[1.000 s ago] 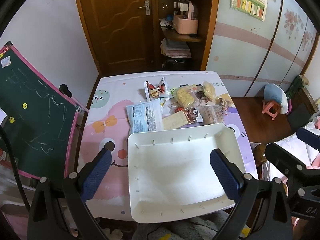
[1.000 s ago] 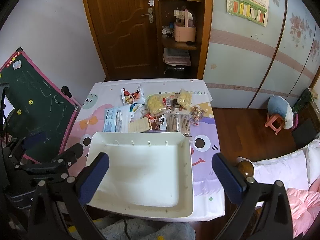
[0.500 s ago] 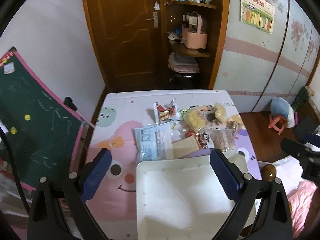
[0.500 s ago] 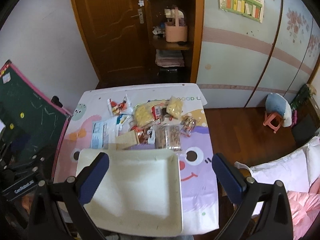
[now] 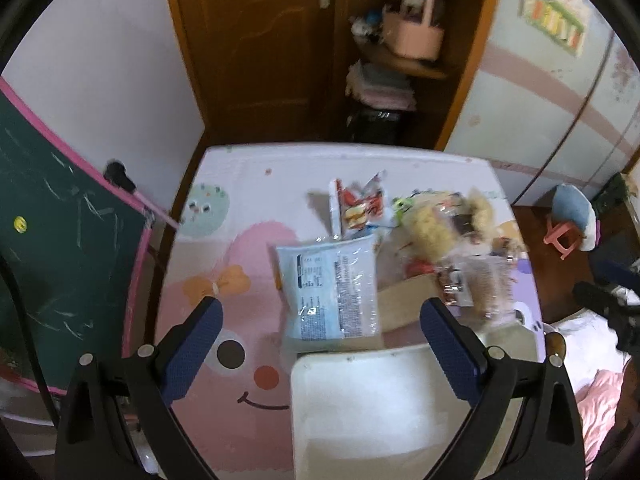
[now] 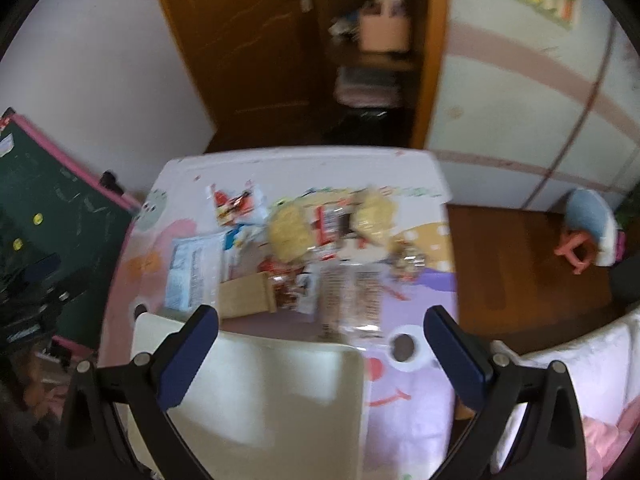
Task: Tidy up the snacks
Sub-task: 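Grasp the clear blue-labelled bag with the left tool while the right tool grasps the tan wafer bar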
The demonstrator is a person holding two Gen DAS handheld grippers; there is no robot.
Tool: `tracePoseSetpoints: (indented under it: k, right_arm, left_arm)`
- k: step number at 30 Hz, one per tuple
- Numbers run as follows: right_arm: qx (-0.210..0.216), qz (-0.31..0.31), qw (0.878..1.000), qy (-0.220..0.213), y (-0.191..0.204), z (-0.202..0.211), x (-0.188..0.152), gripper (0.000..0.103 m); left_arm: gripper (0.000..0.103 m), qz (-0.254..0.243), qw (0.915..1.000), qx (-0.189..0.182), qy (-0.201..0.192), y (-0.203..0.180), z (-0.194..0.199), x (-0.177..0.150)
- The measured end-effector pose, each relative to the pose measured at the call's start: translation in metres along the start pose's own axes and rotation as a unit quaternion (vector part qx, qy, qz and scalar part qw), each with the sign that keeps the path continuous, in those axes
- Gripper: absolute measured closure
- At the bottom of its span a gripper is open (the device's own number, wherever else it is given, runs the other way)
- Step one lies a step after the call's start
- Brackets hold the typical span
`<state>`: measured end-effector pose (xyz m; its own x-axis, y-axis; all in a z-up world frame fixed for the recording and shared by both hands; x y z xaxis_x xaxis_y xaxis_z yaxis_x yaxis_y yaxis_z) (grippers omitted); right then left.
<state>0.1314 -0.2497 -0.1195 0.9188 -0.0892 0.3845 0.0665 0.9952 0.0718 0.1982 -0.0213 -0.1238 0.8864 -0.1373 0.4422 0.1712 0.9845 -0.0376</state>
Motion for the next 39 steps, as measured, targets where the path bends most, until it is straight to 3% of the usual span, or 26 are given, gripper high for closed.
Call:
tracePoseSetpoints:
  k: [3, 8, 13, 16, 23, 27, 29, 34, 37, 39]
  right_arm:
    - [0.032, 0.021, 0.999, 0.033, 0.019, -0.039, 0.002, 0.011]
    - [0.046, 0.046, 0.993, 0.099, 0.043, -0.114, -0.001, 0.026]
    - [0.075, 0.023, 0.981, 0.175, 0.05, -0.177, -0.013, 0.028]
    - [0.089, 0.014, 0.977, 0.196, 0.055, -0.195, -0.019, 0.03]
    - [0.11, 0.017, 0.967, 0.231, 0.068, -0.217, -0.035, 0.062]
    - [0.12, 0.019, 0.966, 0.227, 0.072, -0.216, -0.035, 0.066]
    - [0.122, 0.022, 0.968, 0.22, 0.073, -0.214, -0.034, 0.076]
    - [0.137, 0.016, 0.968, 0.209, 0.069, -0.197, -0.037, 0.082]
    - [0.141, 0.024, 0.971, 0.194, 0.073, -0.182, -0.038, 0.086]
    - [0.145, 0.029, 0.972, 0.182, 0.078, -0.17, -0.036, 0.089]
  left_arm:
    - [0.004, 0.019, 0.9992, -0.017, 0.031, 0.007, -0.037, 0.002]
    - [0.004, 0.001, 0.996, -0.032, 0.084, 0.0, -0.098, -0.001]
    - [0.004, -0.02, 0.9892, -0.036, 0.141, -0.013, -0.15, -0.009]
    - [0.004, -0.025, 0.9859, -0.042, 0.16, -0.018, -0.169, -0.011]
    - [0.004, -0.012, 0.9815, -0.001, 0.191, -0.013, -0.202, -0.014]
    - [0.004, -0.02, 0.9795, 0.029, 0.198, -0.017, -0.212, -0.015]
    - [0.003, -0.025, 0.9763, 0.057, 0.207, -0.018, -0.219, -0.016]
    - [0.001, -0.034, 0.9709, 0.113, 0.209, -0.02, -0.224, -0.014]
    - [0.014, -0.014, 0.9733, 0.097, 0.208, -0.015, -0.225, -0.015]
    - [0.028, -0.012, 0.9786, 0.078, 0.19, -0.012, -0.216, -0.013]
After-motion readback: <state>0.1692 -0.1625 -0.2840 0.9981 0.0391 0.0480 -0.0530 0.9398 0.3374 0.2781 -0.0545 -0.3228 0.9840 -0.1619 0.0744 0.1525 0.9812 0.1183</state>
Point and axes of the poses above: each gripper's, at about its wrist camera, not at the fingertips, and z roughly against the way its jaws point, y to its left, x to its top, the point moved 7 cm from there along -z, roughly the way its jaws point, and after that the axes turned 2 degrees about y, right-handed, at the moved point
